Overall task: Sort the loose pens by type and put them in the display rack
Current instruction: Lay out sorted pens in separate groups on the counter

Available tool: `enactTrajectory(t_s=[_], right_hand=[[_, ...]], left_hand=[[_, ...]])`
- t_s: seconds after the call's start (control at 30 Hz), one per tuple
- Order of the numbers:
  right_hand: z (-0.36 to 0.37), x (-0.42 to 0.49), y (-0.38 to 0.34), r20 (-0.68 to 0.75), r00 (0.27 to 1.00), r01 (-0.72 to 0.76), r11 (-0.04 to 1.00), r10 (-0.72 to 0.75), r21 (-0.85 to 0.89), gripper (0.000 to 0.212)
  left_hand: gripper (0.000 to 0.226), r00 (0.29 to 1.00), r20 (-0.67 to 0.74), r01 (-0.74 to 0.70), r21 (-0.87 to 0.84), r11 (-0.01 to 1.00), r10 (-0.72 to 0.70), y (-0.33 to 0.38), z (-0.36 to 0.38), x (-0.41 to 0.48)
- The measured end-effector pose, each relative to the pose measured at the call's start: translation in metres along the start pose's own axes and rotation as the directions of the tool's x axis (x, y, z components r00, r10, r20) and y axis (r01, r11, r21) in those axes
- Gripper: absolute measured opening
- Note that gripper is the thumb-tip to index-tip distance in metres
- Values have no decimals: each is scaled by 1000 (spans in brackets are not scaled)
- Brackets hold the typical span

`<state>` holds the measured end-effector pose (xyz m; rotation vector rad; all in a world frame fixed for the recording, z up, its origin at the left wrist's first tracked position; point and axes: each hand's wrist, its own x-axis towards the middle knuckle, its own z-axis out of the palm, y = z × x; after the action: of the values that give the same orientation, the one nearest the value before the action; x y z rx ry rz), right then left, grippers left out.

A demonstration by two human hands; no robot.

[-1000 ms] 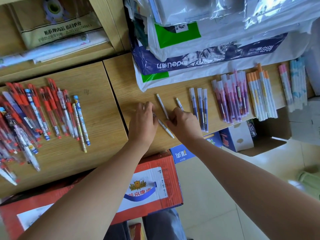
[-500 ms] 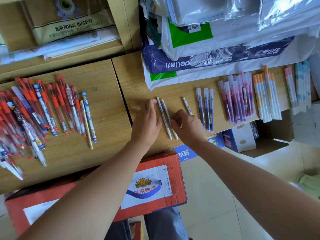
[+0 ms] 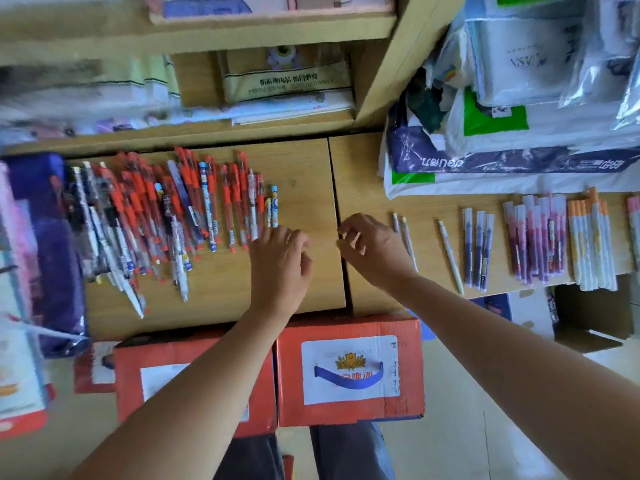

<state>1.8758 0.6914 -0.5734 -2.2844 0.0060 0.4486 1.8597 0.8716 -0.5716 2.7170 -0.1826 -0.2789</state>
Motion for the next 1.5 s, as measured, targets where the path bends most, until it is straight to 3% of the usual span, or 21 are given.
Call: enactTrajectory(t_s=[0.13, 0.2, 0.33, 0.47, 0.63, 0.9, 1.03, 1.1, 1.17, 1.33, 1.5], right_hand=[[58, 13, -68, 173, 982, 74, 997, -72, -4, 32], [90, 18, -96, 213, 973, 93, 995, -86, -27, 30], [156, 20, -138, 285, 956, -14, 984, 65, -175, 14], [201, 16, -159, 170, 954, -197, 944, 247, -265, 25], [219, 23, -170, 92, 949, -246, 894, 300, -375, 27], [211, 24, -164, 164, 940, -270, 946, 299, -181, 20], [196, 20, -157, 168, 939, -297, 954, 299, -36, 8], [187, 18, -155, 179, 938, -303, 953, 296, 17, 22], [179, 17, -151, 172, 938, -312, 949, 302, 36, 23], [165, 17, -135, 123, 935, -345, 935, 334, 81, 6], [153, 28, -127, 33, 956, -294, 952, 292, 81, 7]], left_hand=[[19, 983, -64, 174, 67, 982, -170, -68, -38, -25], [19, 960, -74, 274, 45, 961, -270, -106, -56, -40], [12, 871, -53, 483, -81, 872, -488, -172, -82, -77], [12, 789, 51, 613, -141, 778, -613, -216, -84, -102], [27, 791, 140, 611, -210, 763, -595, -239, -73, -108], [17, 780, 155, 625, -223, 748, -606, -238, -75, -98], [13, 812, 61, 575, -260, 776, -581, -234, -80, -95], [13, 838, -20, 515, -300, 803, -545, -229, -84, -90], [18, 874, -72, 438, -316, 842, -481, -224, -86, -82], [52, 905, -52, 408, -170, 897, -421, -215, -78, -61], [42, 902, -25, 425, -116, 898, -431, -214, -71, -54]])
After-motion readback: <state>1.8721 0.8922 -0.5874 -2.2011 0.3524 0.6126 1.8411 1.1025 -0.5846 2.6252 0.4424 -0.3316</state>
